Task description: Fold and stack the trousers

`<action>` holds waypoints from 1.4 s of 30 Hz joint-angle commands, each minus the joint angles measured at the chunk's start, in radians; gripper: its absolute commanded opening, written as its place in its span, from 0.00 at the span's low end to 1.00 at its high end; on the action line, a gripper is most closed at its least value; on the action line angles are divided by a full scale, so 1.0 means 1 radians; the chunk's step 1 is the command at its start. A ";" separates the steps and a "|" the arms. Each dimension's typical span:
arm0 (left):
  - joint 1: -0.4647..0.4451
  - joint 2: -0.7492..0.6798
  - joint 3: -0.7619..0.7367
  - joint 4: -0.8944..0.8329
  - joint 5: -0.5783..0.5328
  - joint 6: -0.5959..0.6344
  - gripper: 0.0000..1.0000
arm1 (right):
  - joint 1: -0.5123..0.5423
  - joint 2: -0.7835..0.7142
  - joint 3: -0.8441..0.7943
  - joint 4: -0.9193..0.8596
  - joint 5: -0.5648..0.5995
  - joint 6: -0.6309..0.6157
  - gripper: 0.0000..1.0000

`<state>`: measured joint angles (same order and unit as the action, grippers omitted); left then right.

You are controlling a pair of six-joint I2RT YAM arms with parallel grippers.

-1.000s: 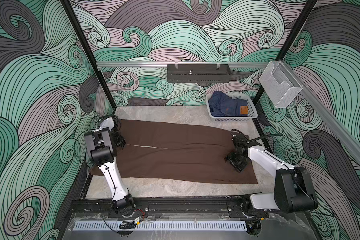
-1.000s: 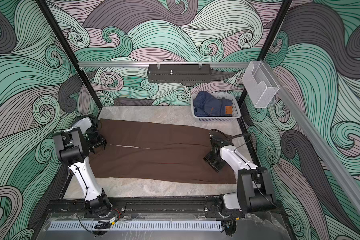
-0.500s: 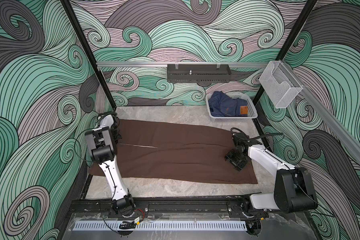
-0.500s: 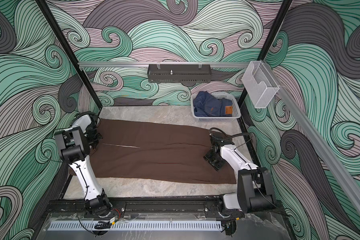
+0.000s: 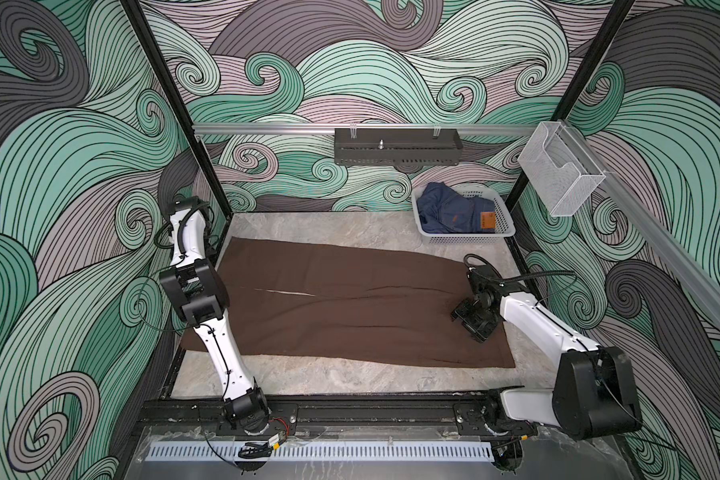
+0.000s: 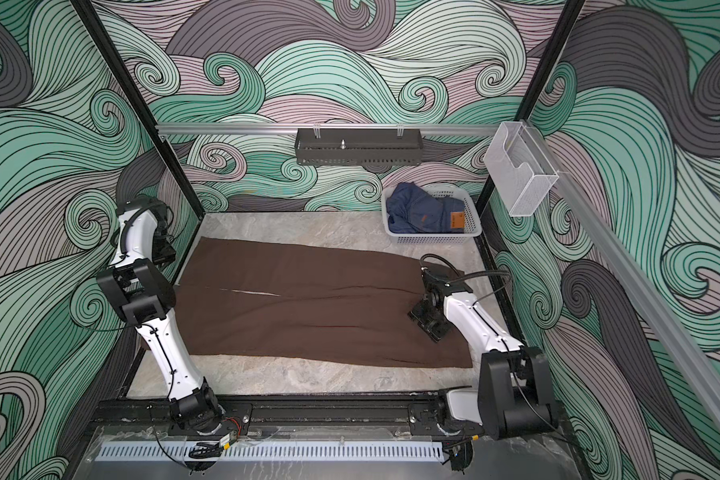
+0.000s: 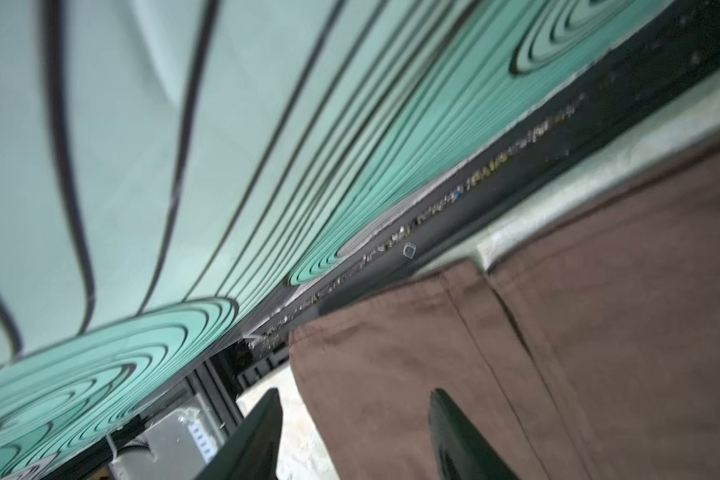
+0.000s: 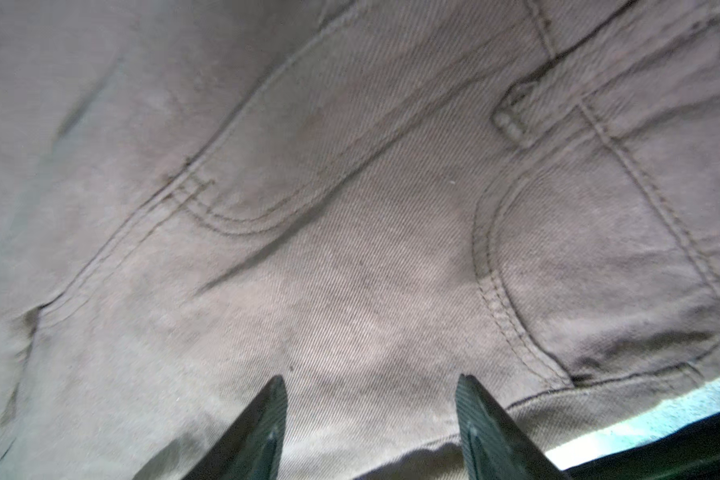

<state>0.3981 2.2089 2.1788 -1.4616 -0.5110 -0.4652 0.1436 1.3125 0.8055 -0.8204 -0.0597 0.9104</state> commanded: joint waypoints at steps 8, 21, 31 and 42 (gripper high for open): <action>-0.056 -0.277 -0.695 0.286 0.453 -0.081 0.51 | 0.055 0.005 -0.074 0.036 -0.056 0.094 0.66; 0.112 -0.214 -0.952 0.460 0.627 -0.191 0.50 | -0.099 0.021 -0.177 -0.022 -0.002 0.030 0.66; 0.171 -0.268 -0.936 0.371 0.658 -0.077 0.52 | -0.128 -0.098 -0.163 -0.110 0.047 -0.025 0.66; 0.032 -0.275 -0.828 0.392 0.752 -0.135 0.56 | -0.125 0.003 -0.024 0.068 -0.096 0.013 0.61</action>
<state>0.4587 1.9251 1.3380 -1.0866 0.2054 -0.5621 0.0181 1.2587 0.7750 -0.8295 -0.1001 0.9020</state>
